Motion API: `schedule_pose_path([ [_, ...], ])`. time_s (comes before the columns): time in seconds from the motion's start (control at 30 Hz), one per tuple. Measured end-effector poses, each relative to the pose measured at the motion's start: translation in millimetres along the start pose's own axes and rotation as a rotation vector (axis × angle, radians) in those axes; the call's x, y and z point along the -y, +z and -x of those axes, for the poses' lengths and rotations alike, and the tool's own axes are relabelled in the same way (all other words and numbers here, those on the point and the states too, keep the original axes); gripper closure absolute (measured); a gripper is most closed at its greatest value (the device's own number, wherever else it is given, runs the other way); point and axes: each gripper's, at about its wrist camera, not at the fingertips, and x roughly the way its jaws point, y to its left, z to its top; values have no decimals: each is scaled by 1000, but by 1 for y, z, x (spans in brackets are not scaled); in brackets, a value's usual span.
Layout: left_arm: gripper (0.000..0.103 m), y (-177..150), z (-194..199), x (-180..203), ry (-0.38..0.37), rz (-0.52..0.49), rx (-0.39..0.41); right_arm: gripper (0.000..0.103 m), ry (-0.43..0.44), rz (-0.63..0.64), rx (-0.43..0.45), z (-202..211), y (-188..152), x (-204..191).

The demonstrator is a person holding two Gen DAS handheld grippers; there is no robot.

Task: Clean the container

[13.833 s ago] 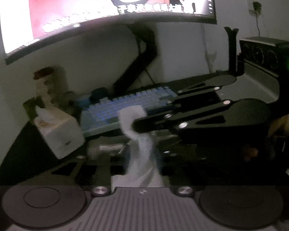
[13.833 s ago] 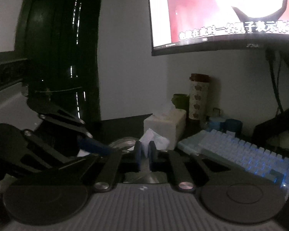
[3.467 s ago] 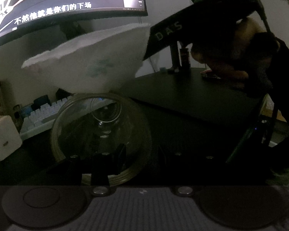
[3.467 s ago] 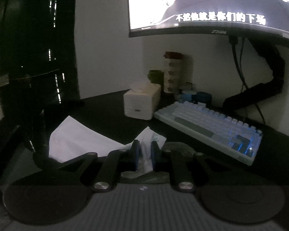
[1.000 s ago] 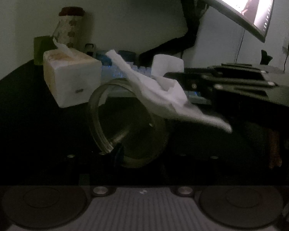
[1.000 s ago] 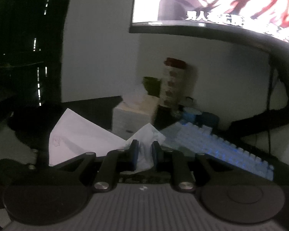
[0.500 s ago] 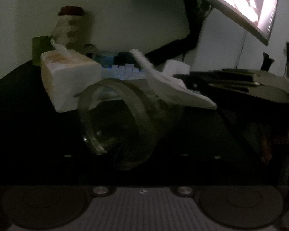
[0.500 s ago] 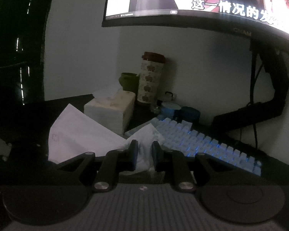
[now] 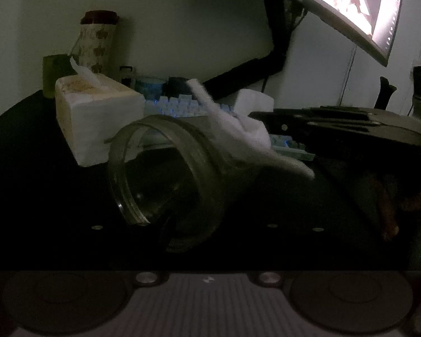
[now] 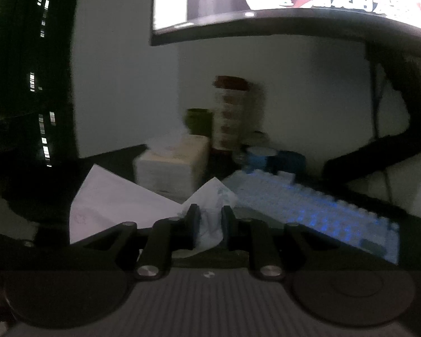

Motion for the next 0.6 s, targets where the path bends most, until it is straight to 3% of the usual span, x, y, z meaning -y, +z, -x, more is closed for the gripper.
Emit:
schedule_pose_path([
  [0.2,56,-1,-1,4,22,-17,-2,83,-24,1,-4,1,0,-3],
  [0.37,56,-2,-1,8,25,-43,0,83,101,11,18,6,0,-16],
  [0.6,56,-4,0,8,25,-42,6,82,69,-34,10,1,-3,4],
])
